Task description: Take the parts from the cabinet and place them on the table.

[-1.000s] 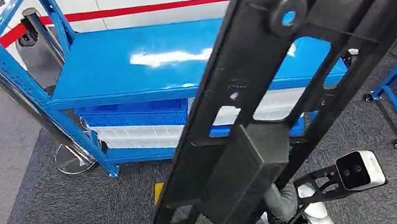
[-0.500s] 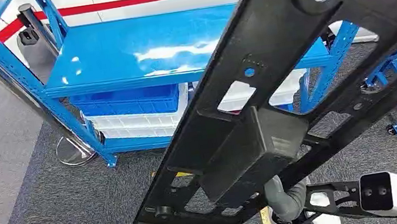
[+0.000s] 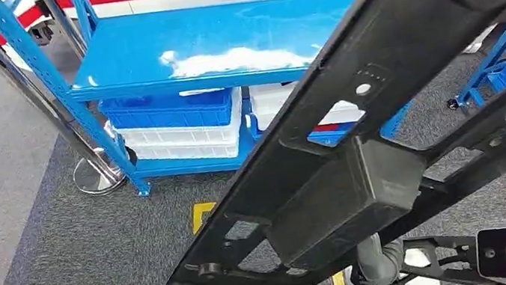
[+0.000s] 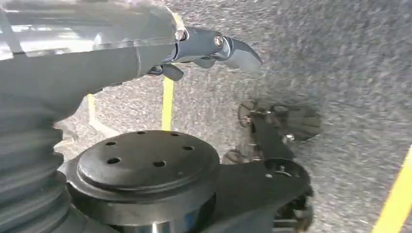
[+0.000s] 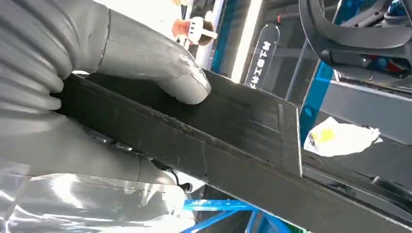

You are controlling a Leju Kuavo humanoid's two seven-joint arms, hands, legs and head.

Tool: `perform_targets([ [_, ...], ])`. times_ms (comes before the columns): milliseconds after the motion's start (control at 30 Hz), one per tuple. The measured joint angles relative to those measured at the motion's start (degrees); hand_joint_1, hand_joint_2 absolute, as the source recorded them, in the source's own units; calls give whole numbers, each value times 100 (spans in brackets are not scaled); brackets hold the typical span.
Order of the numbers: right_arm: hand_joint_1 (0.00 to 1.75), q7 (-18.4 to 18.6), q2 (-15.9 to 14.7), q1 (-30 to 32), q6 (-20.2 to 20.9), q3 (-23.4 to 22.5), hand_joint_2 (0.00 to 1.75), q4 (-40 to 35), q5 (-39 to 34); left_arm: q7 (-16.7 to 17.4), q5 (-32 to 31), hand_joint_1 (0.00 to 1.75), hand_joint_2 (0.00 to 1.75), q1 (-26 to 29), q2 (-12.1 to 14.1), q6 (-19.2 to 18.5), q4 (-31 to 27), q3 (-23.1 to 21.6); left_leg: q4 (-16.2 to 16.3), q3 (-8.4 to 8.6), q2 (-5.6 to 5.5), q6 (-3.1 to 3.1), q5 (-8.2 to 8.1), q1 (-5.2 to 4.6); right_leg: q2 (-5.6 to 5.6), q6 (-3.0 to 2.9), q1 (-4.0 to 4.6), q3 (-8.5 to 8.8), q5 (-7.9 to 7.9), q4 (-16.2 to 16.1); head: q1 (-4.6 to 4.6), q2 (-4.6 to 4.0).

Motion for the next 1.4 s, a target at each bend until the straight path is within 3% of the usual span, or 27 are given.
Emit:
perform_targets([
  [33,175,-2,0,-8,-4,-2,175,0,-28,0,0,0,175,0,0,11,0,0,65,-99,-2,-23,28,5,-1,2,-17,329,198,-426,2,0],
  [67,175,-2,0,-15,-19,-4,175,0,-37,0,0,0,175,-1,2,17,0,0,140,-165,-7,-47,45,3,-3,3,-33,682,211,-907,2,0],
  [100,175,-4,0,-23,-28,-4,175,0,-39,-2,0,0,175,1,9,24,0,0,198,-243,-15,-76,60,-20,1,-10,-14,947,-69,-1321,4,0],
  [133,175,-11,2,-17,-28,-4,175,0,-39,-4,0,0,175,1,11,31,0,0,236,-260,-20,-101,80,-24,21,-86,22,972,-96,-1408,-11,0],
  [233,175,-13,2,-11,-22,-11,175,0,-50,-7,13,0,175,13,28,44,2,0,219,-299,-23,-229,213,-8,15,-227,39,860,9,-1423,11,0],
  [267,175,-13,4,-20,-22,-11,175,7,-50,-18,17,0,175,22,44,57,15,0,271,-341,-32,-259,138,22,-11,-295,10,803,82,-1440,11,0],
  [300,175,-13,17,-19,-20,-11,175,7,-52,-30,28,0,175,31,44,61,15,0,428,-442,-37,-291,-152,25,-9,-338,14,727,144,-1440,0,0],
  [367,175,-13,33,-19,-22,-11,175,9,-52,-55,42,0,175,35,46,70,15,0,1213,-672,-37,-334,-844,44,-12,-370,27,557,275,-1437,2,0],
  [400,175,-13,33,-18,-26,-15,175,15,-52,-66,52,0,175,32,50,70,15,0,1629,-767,-36,-344,-1040,45,-13,-371,36,471,335,-1432,0,0],
  [433,175,-15,33,-12,-26,-15,175,24,-52,-72,50,0,175,34,50,70,15,0,1929,-794,-37,-350,-1072,45,-15,-369,43,384,396,-1425,2,0],
  [500,175,-39,33,-1,-35,-17,175,39,-48,-72,46,0,175,37,59,70,15,0,1824,-539,-38,-325,-723,44,-15,-360,55,241,498,-1419,0,0],
  [567,175,-116,33,4,-37,-28,175,48,-17,-79,-4,0,175,26,77,94,15,-2,956,117,-44,-241,-354,34,-4,-340,74,137,579,-1418,0,0],
  [633,175,-120,33,5,-31,-39,175,48,-13,-109,-18,0,175,12,111,103,22,-7,29,735,-41,-152,-608,-11,-4,-290,91,109,647,-1407,2,0],
  [667,175,-120,33,18,-22,-44,175,48,-9,-140,-33,0,175,5,114,103,22,-7,-48,726,-40,-159,-651,-24,-21,-244,77,115,695,-1417,7,0],
  [733,175,-120,31,44,2,-52,175,52,-9,-162,-35,0,175,6,114,100,22,-18,-70,705,-38,-94,-576,-62,-21,-163,48,120,781,-1466,4,0],
  [767,175,-120,28,52,7,-61,175,52,-9,-164,-35,0,175,12,111,98,22,-31,-162,709,-10,-53,-473,21,-13,-128,63,96,770,-1435,7,0],
  [800,175,-120,22,64,9,-79,175,61,-2,-173,-39,0,175,8,111,90,22,-46,-172,694,27,-30,-430,6,4,-99,49,44,644,-1345,11,0],
  [900,175,-122,-6,131,9,-120,175,85,55,-194,-52,0,175,16,116,68,22,-55,-150,545,116,25,-340,-9,11,-44,25,-447,-128,-107,13,0],
  [933,175,-122,-15,163,0,-133,175,101,64,-195,-52,0,175,21,116,66,22,-57,-131,504,150,19,-322,-8,9,-26,24,-546,-227,205,13,0],
  [967,175,-120,-26,189,-4,-149,175,114,74,-195,-52,0,175,27,116,68,22,-61,-109,467,184,10,-312,-6,6,-17,16,-521,-185,243,13,0],
  [1033,175,-120,-42,209,-2,-164,175,118,81,-195,-55,0,175,28,114,63,22,-70,-49,430,255,-6,-322,2,-32,-13,-1,-99,156,-378,13,0],
  [1067,175,-122,-48,208,13,-170,175,118,79,-199,-52,0,175,24,116,39,22,-74,1,418,288,-40,-347,4,-137,-21,-5,241,379,-952,13,0],
  [1100,175,-122,-50,208,31,-179,175,118,79,-208,-52,0,175,24,116,28,22,-81,49,404,311,-83,-379,-5,-328,-47,10,412,346,-1311,13,0],
  [1133,175,-120,-50,212,48,-181,175,125,79,-216,-52,0,175,23,120,22,22,-81,128,367,345,-125,-412,-59,-374,-117,76,429,329,-1386,15,-2],
  [1267,175,-125,-57,221,107,-212,175,135,72,-238,-46,0,175,20,127,9,22,-87,112,374,528,-203,-427,-52,-166,-259,66,362,369,-1390,11,0],
  [1333,175,-125,-52,218,142,-221,175,138,83,-247,-46,0,175,16,144,9,22,-92,450,224,101,-271,-732,-4,-91,-316,30,359,403,-1411,4,0],
  [1400,175,-125,-46,228,151,-225,175,146,94,-247,-46,0,175,42,151,4,22,-94,1419,-215,-25,-304,-1201,18,22,-340,33,333,417,-1410,4,0],
])
